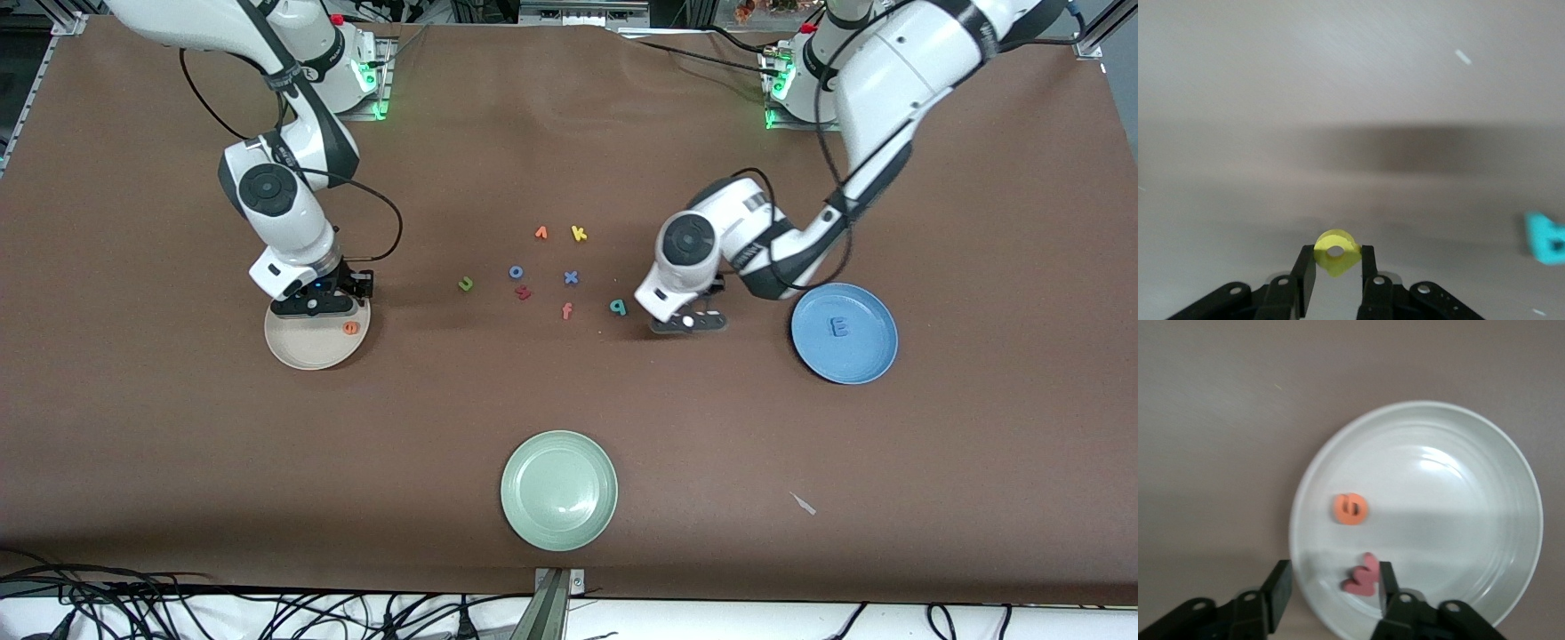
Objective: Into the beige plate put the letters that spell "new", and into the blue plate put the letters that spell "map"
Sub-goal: 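Drop the pink letter on the cream plate while the left drops yellow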
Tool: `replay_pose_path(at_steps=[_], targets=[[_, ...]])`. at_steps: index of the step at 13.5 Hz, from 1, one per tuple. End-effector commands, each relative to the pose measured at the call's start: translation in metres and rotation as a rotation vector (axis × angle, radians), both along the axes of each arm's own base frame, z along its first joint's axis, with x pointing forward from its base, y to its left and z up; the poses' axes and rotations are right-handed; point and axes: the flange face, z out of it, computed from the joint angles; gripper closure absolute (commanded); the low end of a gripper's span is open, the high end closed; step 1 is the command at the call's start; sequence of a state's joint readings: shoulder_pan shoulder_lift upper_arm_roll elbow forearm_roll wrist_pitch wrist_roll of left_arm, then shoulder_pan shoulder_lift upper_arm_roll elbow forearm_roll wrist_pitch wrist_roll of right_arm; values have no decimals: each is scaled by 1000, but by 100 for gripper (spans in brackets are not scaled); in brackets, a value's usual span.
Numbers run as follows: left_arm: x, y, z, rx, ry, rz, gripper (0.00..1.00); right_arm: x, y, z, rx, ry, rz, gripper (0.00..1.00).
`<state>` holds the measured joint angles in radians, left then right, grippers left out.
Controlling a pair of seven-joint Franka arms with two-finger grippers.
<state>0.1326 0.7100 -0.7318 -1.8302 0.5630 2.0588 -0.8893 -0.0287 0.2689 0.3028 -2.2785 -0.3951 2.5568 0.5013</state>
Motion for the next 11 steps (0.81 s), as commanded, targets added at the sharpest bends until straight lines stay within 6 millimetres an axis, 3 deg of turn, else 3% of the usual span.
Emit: replay_pose_path(at_steps=[1,3,6,9,10,11], targets=[[28,70,35,-4,46,-78,87,2,48,26,16,-3,-77,36],[43,115,39,-12,70,-116,87,-5,87,19,50,-1,-152,36],[54,182,39,-15,143,-207,87,-22,124,0,85,0,-232,33],[58,224,26,-38,185,-264,82,-42,163,-21,150,-8,-295,31],[59,234,22,-34,195,-284,35,-45,167,-24,150,-7,-306,31],[62,239,25,-40,191,-289,0,-46,169,-28,153,-7,-312,31]])
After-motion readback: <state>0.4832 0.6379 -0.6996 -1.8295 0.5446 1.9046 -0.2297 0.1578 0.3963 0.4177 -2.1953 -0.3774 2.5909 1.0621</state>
